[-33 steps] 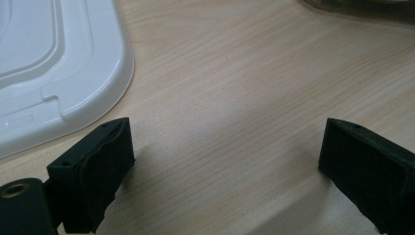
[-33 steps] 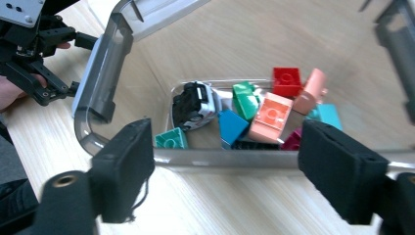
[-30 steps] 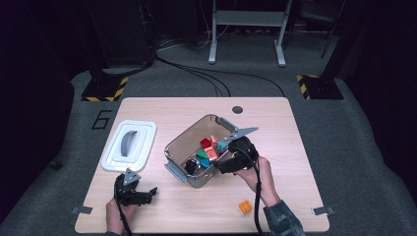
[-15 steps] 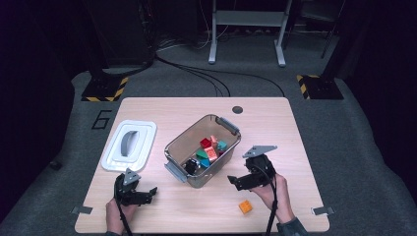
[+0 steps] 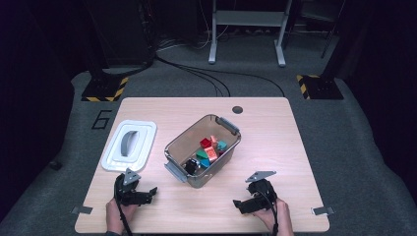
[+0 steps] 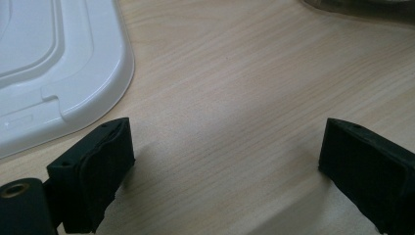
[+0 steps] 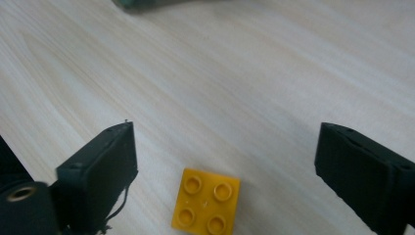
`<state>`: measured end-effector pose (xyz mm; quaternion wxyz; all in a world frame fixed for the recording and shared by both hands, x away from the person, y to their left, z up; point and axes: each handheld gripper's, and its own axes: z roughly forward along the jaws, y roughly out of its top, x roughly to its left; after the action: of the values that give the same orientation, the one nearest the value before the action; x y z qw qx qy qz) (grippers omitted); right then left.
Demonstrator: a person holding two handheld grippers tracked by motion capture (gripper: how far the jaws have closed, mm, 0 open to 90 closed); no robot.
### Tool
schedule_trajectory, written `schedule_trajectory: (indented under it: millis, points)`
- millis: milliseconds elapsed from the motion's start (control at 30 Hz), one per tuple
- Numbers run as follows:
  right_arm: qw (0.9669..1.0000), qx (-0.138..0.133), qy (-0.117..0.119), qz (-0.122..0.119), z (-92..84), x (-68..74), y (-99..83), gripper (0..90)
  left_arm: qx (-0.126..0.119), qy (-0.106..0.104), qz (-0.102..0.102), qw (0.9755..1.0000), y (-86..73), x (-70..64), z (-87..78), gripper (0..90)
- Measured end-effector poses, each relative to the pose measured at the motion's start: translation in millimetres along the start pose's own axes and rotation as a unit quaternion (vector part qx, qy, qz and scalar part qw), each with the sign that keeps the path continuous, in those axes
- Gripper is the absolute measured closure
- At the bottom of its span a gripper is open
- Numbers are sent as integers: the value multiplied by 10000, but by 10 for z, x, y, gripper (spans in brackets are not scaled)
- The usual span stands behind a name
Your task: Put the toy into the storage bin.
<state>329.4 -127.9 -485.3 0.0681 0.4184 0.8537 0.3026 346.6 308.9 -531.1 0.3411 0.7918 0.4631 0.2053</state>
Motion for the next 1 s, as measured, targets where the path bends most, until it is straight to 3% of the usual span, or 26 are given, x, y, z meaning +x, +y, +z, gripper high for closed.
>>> schedule_trajectory:
  millis: [133, 400, 600, 1000]
  points:
    - [9999, 86, 10, 77, 48, 13, -92, 157, -2, 1, -1, 10000, 0, 0, 0, 59]
    - [9997, 150, -57, 193, 67, 23, -203, 391, 3, 4, 3, 10000, 0, 0, 0, 59]
    - [9997, 56, -69, 231, 43, -1, -237, 548, -4, 2, 2, 10000, 0, -1, 0, 59]
    - [9995, -41, -187, 234, 22, -35, -191, 586, -1, 3, 3, 10000, 0, -1, 0, 59]
